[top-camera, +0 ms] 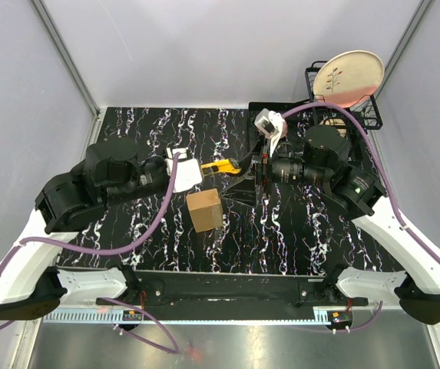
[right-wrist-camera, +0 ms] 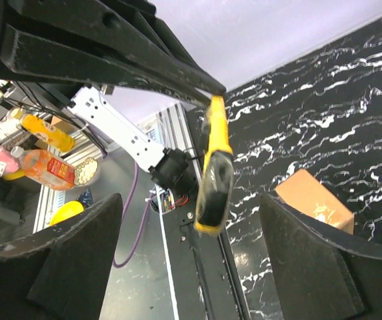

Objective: Unpack the express box
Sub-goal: Pick up the knife from the center of the board.

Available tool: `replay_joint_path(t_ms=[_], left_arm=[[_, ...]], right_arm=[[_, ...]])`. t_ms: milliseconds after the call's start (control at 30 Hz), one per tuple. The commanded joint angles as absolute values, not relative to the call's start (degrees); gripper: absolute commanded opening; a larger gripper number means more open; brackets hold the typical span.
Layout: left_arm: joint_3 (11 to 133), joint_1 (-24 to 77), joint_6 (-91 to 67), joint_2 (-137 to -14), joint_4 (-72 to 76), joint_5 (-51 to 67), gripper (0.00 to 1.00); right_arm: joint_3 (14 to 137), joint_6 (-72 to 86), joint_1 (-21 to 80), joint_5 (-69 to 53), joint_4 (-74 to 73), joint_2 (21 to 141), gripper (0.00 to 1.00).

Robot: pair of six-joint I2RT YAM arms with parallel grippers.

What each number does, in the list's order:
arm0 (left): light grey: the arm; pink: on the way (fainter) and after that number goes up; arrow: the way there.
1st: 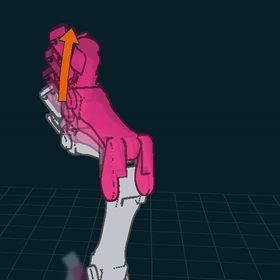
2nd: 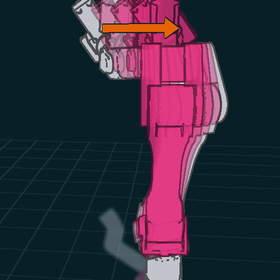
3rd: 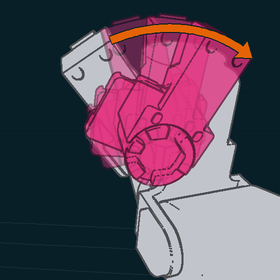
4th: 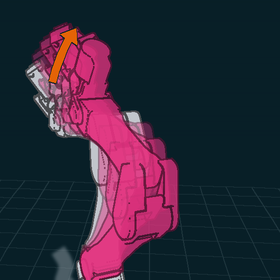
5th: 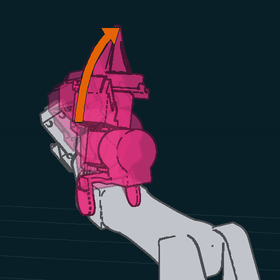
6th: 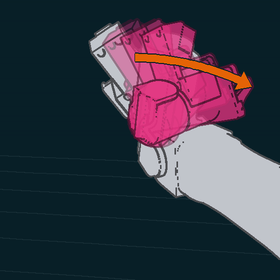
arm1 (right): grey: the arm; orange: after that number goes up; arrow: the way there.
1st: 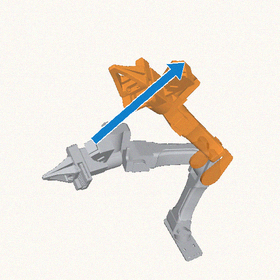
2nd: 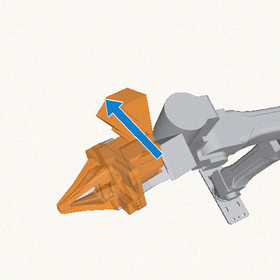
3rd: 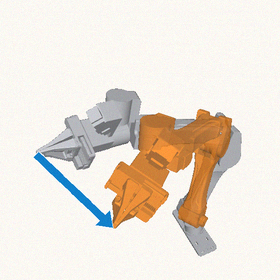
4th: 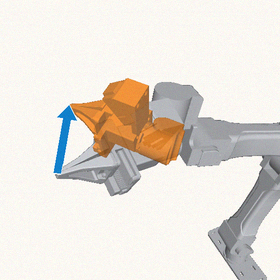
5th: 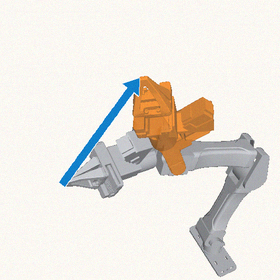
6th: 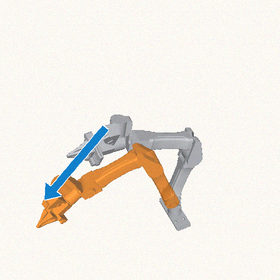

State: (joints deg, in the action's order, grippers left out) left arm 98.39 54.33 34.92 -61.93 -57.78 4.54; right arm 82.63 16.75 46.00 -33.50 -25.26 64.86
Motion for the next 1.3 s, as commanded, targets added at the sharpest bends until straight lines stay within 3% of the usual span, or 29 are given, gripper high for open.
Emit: replay_joint_path(t_ms=[0, 400, 533, 967, 1233, 1267], left_arm=[[101.51, 54.4, 32.17, -63.72, -55.81, 6.41, 0.0], [103.18, 54.41, 31.11, -65.48, -55.81, 6.85, 0.0], [103.1, 54.41, 31.11, -65.74, -55.72, 7.29, 0.0], [102.83, 54.49, 30.85, -66.01, -55.37, 6.94, 0.0], [102.74, 54.49, 30.24, -65.92, -55.2, 6.77, 0.0], [102.74, 54.49, 30.15, -66.09, -55.28, 6.77, 0.05]], right_arm=[[82.53, 16.96, 45.62, -35.86, -15.66, 65.12, 0.83], [82.62, 17.75, 45.53, -36.03, -10.82, 70.48, 0.62], [82.35, 18.37, 45.7, -36.91, -9.14, 71.28, 0.46], [80.69, 18.98, 45.62, -38.76, -7.29, 72.16, 0.28], [78.4, 18.28, 45.26, -36.74, -7.74, 70.4, 0.07], [78.05, 18.19, 45.18, -35.87, -7.21, 69.97, 0.05]])
